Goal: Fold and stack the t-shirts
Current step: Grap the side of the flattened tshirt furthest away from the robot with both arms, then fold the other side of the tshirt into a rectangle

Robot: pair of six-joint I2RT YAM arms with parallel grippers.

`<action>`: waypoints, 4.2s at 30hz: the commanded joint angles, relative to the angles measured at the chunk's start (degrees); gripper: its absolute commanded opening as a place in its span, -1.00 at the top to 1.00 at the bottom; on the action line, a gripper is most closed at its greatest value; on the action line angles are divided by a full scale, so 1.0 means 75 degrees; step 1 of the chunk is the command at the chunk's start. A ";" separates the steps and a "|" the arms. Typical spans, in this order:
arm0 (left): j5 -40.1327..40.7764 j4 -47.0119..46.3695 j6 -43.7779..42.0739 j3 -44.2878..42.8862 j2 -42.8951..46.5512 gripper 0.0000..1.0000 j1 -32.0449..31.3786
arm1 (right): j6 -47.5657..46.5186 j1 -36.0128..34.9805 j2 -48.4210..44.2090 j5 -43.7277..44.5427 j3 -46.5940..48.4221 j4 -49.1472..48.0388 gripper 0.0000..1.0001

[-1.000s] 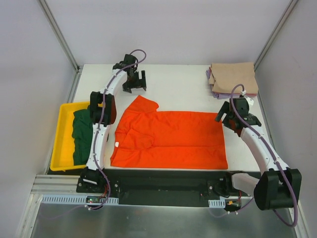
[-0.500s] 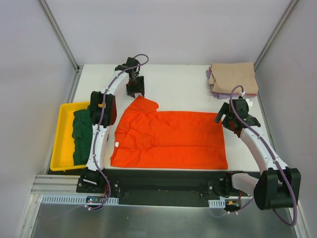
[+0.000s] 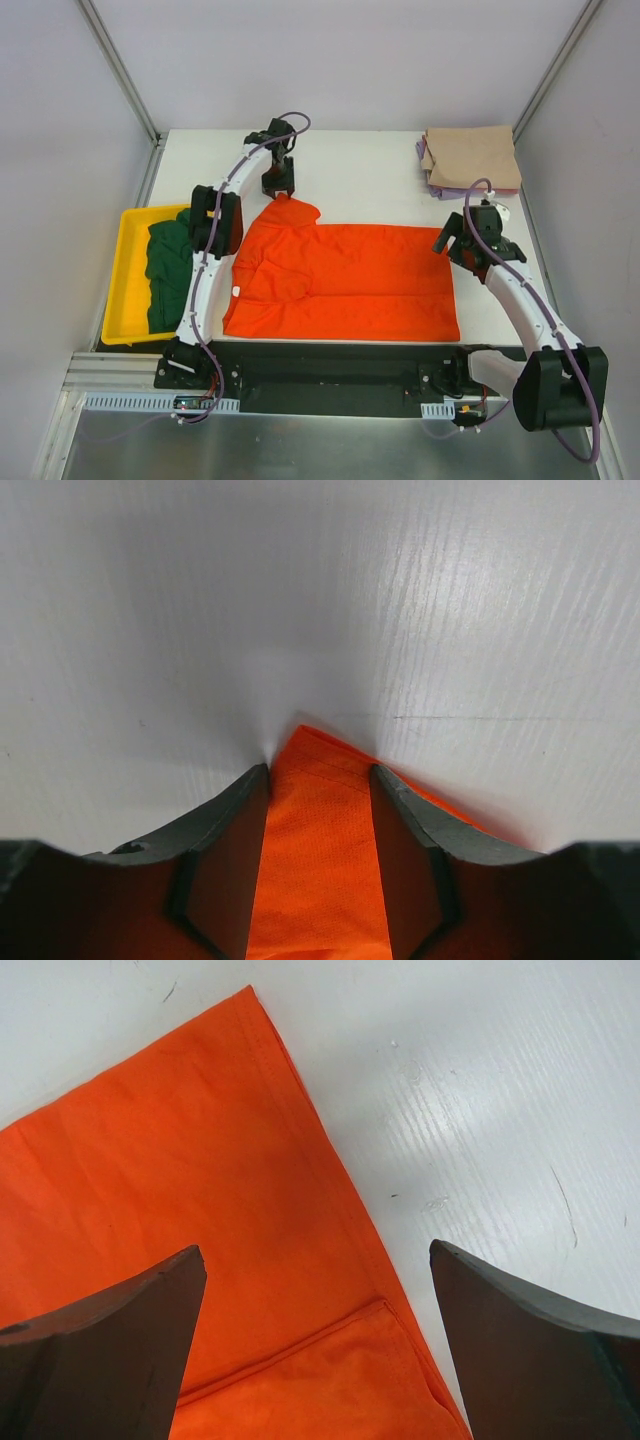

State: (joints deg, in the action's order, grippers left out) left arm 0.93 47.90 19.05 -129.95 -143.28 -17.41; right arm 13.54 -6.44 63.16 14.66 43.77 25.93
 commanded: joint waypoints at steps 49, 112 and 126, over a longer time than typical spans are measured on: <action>-0.1155 -0.1078 -0.0723 0.0604 0.0893 1.00 -0.0151 | 0.0574 0.0823 0.6017 -0.0313 0.3891 0.0245 0.26; 0.0061 -0.3996 0.1397 1.1748 1.0678 1.00 -0.1147 | -0.2262 0.0472 0.0028 -0.1579 -0.0070 0.0492 0.99; 0.0018 -0.3915 0.1702 1.2920 1.1791 1.00 -0.1148 | -0.1817 0.0483 0.0064 -0.0783 -0.0539 0.0456 0.78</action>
State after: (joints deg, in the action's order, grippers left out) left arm 0.75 18.28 30.24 -34.46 -57.56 -25.56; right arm -1.41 -2.57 64.55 5.19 40.03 29.02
